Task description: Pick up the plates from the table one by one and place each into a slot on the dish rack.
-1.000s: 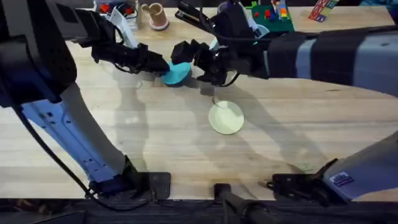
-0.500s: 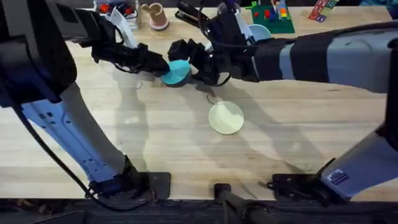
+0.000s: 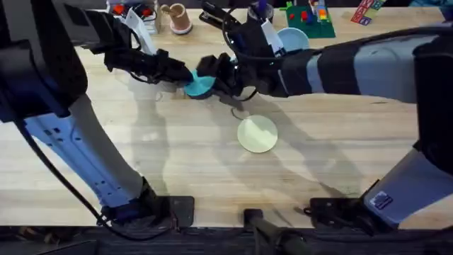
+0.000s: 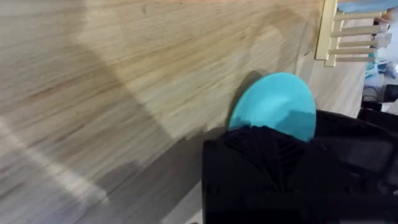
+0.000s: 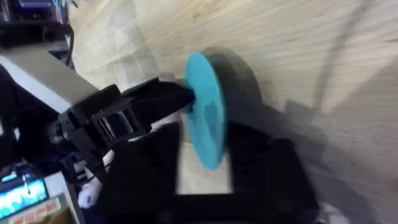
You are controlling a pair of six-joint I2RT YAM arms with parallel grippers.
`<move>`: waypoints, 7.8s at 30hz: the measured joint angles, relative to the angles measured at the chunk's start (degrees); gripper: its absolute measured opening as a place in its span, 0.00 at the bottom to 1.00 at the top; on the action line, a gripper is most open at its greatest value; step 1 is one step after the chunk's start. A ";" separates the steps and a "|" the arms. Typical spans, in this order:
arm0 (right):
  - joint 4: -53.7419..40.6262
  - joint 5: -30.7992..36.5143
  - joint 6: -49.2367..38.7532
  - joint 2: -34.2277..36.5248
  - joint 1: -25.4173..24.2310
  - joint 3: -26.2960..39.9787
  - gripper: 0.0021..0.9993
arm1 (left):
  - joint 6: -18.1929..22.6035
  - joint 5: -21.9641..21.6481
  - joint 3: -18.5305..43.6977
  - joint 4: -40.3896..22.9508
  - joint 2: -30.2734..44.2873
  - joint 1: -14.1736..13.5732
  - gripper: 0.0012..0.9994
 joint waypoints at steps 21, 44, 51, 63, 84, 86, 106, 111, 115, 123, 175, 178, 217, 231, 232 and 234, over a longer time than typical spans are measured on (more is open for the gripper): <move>-0.20 2.38 0.43 -0.02 0.09 -0.17 0.03 | -1.67 0.00 0.24 0.09 -0.02 0.04 0.04; -24.83 12.18 -19.70 -24.08 -1.06 -0.15 0.03 | -1.72 -13.84 -0.31 -11.97 -28.38 -2.34 0.04; -37.38 13.07 -29.03 -31.42 -6.46 2.08 0.03 | -1.70 -19.75 -0.31 -16.97 -38.59 -8.79 0.04; -57.81 13.50 -56.45 -33.51 -8.65 16.15 0.03 | -5.43 -30.30 -0.31 -22.10 -52.60 -18.24 0.04; -73.81 14.81 -90.94 -33.51 -13.62 29.53 0.03 | -9.42 -34.36 -0.31 -22.60 -61.40 -21.40 1.00; -73.80 14.81 -94.86 -33.53 -13.62 29.53 0.03 | -9.43 -34.36 -0.31 -22.60 -61.40 -21.40 1.00; -73.99 15.01 -104.44 -31.73 -14.00 34.91 0.03 | -9.44 -34.38 -0.31 -22.60 -61.40 -21.40 1.00; -75.10 15.01 -104.44 -27.35 -16.84 40.84 0.03 | -9.44 -34.38 -0.31 -22.58 -61.40 -21.40 0.99; -76.96 14.87 -104.46 -23.51 -20.19 43.77 0.03 | -9.44 -34.38 -0.31 -22.60 -61.40 -21.40 1.00; -77.77 10.38 -106.33 -17.54 -25.94 44.54 0.03 | -9.44 -34.38 -0.31 -22.58 -61.40 -21.40 1.00; -70.30 4.43 -121.38 -2.00 -27.79 44.76 0.03 | -9.44 -34.56 -0.31 -22.56 -61.40 -21.40 1.00; -70.15 4.43 -121.38 -1.37 -27.79 44.76 0.03 | -9.44 -34.56 -0.31 -22.59 -61.40 -21.40 1.00; -71.08 4.43 -121.12 4.85 -27.79 44.94 0.03 | -9.45 -34.56 -0.31 -22.80 -61.40 -21.40 1.00; -71.04 4.41 -120.91 4.85 -27.79 44.96 0.17 | -9.46 -34.58 -0.31 -22.80 -61.40 -21.40 1.00; -71.04 4.41 -120.90 4.85 -27.79 44.96 0.18 | -9.46 -34.58 -0.31 -22.80 -61.40 -21.40 1.00; -71.04 4.41 -120.90 4.85 -27.79 44.96 0.19 | -9.44 -34.58 -0.31 -22.80 -61.40 -21.40 1.00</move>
